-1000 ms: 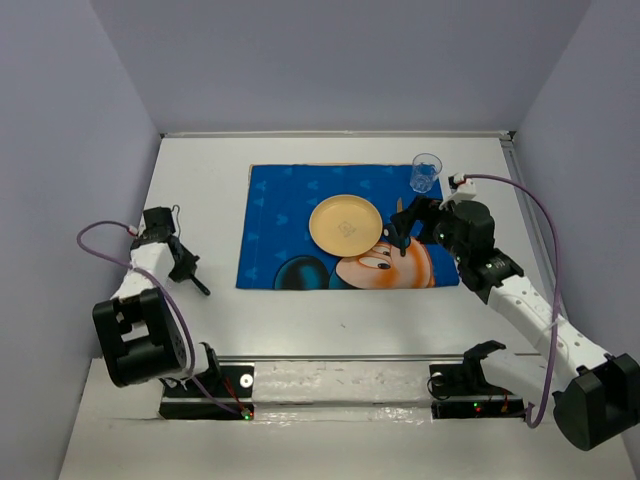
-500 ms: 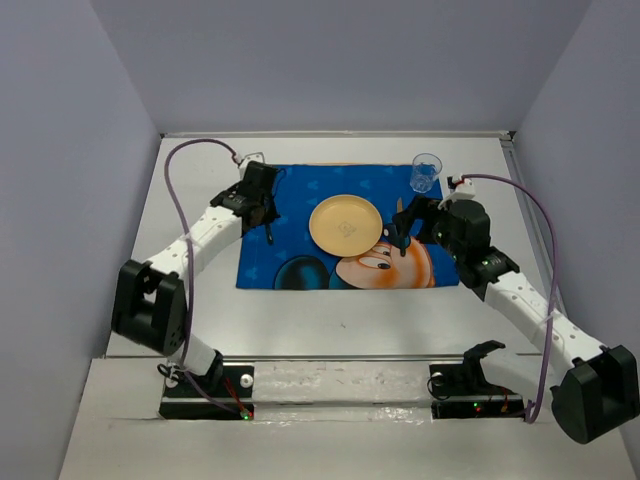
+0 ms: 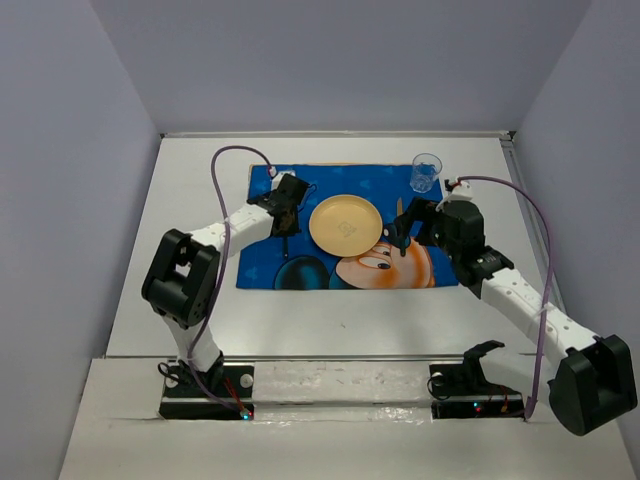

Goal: Set the dinner table for one person

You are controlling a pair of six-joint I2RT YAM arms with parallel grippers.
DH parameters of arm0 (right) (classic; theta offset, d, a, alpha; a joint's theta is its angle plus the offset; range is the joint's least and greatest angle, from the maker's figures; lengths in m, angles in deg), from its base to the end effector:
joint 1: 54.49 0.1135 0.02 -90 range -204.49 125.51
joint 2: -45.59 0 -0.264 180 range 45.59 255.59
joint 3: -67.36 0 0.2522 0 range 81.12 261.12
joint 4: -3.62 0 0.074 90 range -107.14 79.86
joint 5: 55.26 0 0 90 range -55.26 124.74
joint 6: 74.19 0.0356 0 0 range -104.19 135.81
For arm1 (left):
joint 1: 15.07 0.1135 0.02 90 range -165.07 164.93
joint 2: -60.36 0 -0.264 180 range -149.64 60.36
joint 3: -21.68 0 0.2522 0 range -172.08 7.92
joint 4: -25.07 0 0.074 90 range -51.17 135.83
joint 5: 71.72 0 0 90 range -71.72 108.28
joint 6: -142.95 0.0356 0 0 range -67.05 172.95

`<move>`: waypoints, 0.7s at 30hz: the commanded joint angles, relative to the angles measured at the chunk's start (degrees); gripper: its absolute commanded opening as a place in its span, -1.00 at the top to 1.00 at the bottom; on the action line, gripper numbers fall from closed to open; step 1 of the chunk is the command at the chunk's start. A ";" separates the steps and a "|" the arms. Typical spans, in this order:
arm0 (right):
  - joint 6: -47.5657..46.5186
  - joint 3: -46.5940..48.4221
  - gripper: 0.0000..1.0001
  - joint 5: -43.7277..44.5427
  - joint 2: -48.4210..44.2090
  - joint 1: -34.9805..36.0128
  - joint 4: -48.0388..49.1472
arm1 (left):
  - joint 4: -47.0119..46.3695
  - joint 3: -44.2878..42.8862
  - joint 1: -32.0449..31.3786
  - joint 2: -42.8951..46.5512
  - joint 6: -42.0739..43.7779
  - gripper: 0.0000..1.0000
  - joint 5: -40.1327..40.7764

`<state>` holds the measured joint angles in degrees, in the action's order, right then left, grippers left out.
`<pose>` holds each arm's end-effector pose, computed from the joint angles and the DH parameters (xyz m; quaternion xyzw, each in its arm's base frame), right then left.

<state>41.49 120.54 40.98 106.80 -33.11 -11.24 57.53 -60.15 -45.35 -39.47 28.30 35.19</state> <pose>0.2280 0.0851 0.2671 0.0613 0.8304 0.1788 0.5241 0.3280 -0.1795 0.2124 -0.0040 0.9321 -0.0315 0.3607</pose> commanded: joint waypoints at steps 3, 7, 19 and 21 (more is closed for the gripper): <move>-0.62 0.48 -0.92 1.50 0.40 -0.29 1.98 | -1.83 -5.05 -0.13 -3.35 1.44 1.00 -0.38; -0.62 0.57 -0.92 1.23 0.93 -0.29 1.98 | -1.74 -5.58 -0.22 -4.75 1.71 1.00 0.67; -0.71 0.66 -0.92 1.14 1.01 -0.29 1.98 | -0.59 -7.95 -0.39 -9.06 2.93 1.00 2.34; -0.88 0.57 -0.92 2.02 0.93 -0.29 1.90 | -0.25 -8.04 -0.39 -9.15 3.02 0.89 2.43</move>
<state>41.51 120.54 41.42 108.02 -33.11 -11.22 56.61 -65.75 -45.40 -48.56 30.20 35.54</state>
